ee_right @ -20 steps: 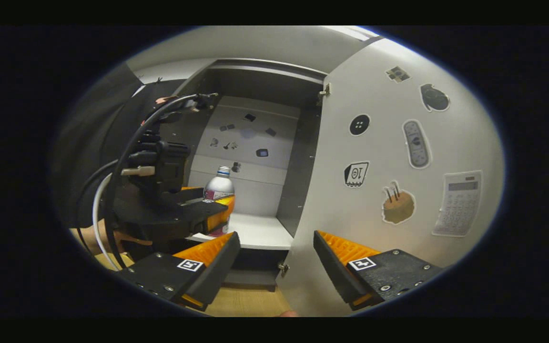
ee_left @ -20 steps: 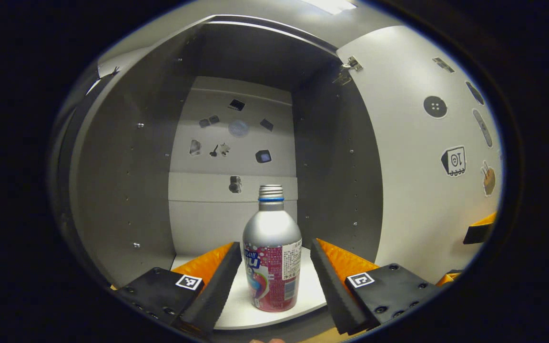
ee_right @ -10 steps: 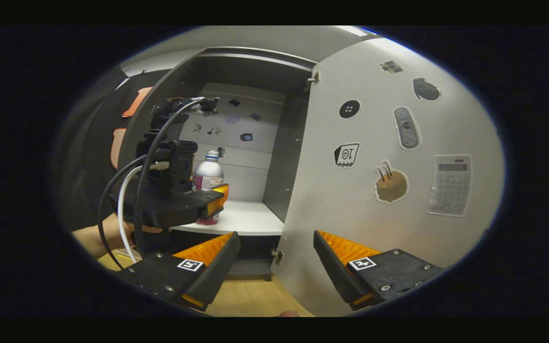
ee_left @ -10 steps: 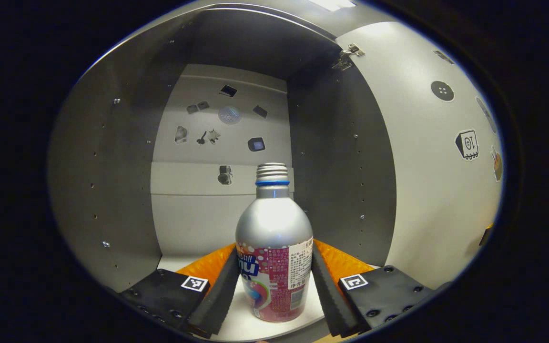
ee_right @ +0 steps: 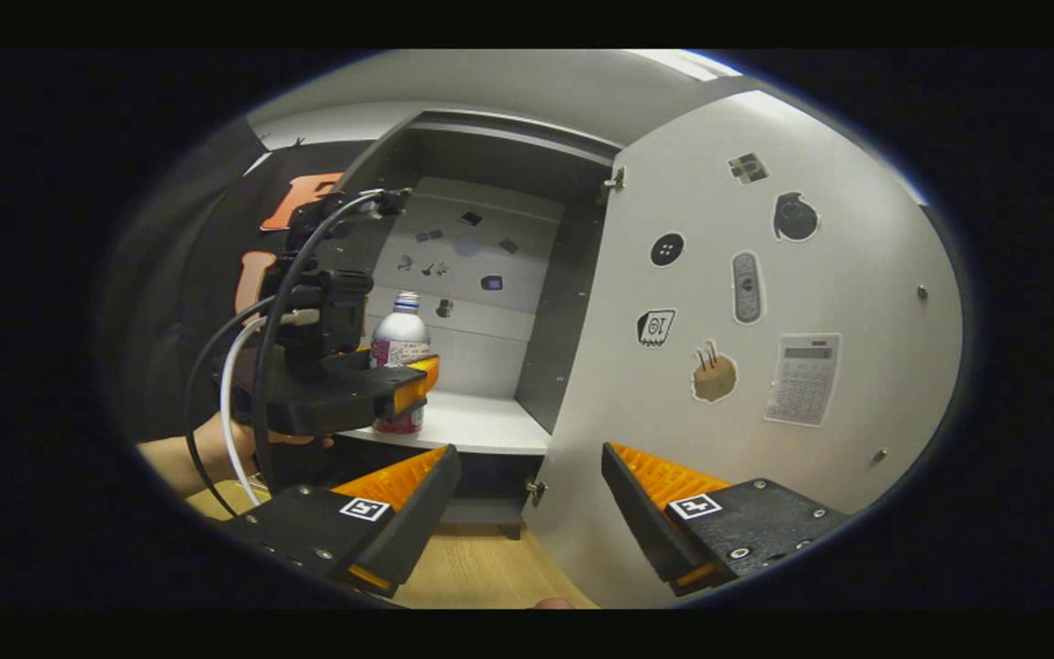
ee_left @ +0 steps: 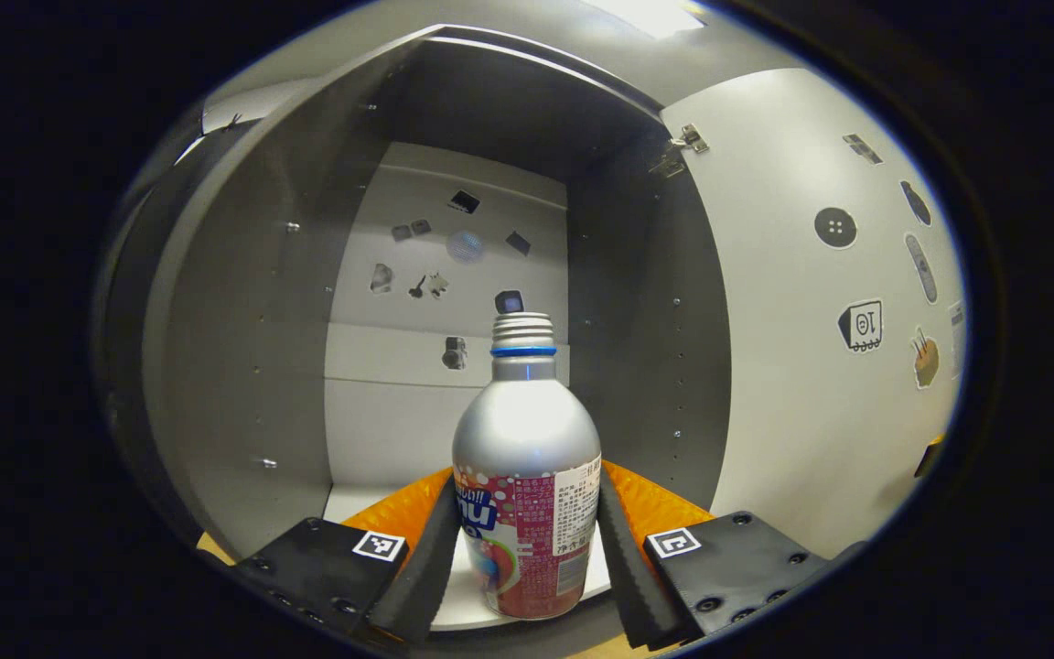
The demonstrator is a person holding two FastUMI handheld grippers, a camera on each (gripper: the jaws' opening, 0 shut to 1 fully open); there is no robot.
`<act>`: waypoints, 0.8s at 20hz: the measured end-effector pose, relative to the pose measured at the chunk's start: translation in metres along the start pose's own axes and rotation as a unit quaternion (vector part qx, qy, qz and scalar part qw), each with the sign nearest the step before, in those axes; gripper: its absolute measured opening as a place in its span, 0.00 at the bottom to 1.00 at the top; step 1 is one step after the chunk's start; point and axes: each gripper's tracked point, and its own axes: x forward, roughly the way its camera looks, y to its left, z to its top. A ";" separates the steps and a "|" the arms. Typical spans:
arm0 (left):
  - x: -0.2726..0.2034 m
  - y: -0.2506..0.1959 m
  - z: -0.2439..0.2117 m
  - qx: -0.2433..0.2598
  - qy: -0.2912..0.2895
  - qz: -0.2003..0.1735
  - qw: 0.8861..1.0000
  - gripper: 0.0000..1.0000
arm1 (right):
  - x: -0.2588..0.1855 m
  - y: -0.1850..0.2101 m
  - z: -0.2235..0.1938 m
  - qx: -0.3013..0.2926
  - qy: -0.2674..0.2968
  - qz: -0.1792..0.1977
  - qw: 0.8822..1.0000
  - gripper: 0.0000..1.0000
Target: Open the cabinet door with the right hand, grasp the bottle in the cabinet with the left hand and place it on the coaster, then close the cabinet door with the right hand.
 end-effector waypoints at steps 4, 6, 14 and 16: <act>-0.057 0.001 0.010 0.015 -0.012 0.032 0.999 0.81 | -0.003 -0.020 0.005 0.004 -0.019 0.034 0.999 0.95; -0.089 0.002 0.007 0.021 -0.008 0.052 0.998 0.82 | -0.014 -0.030 0.010 0.009 -0.028 0.052 0.998 0.95; -0.212 0.013 -0.034 0.047 0.017 0.125 0.991 0.81 | -0.074 -0.029 -0.021 0.015 -0.035 0.131 0.991 0.95; -0.233 0.019 -0.049 0.047 0.025 0.134 0.990 0.81 | -0.071 -0.015 -0.018 0.019 -0.037 0.140 0.989 0.95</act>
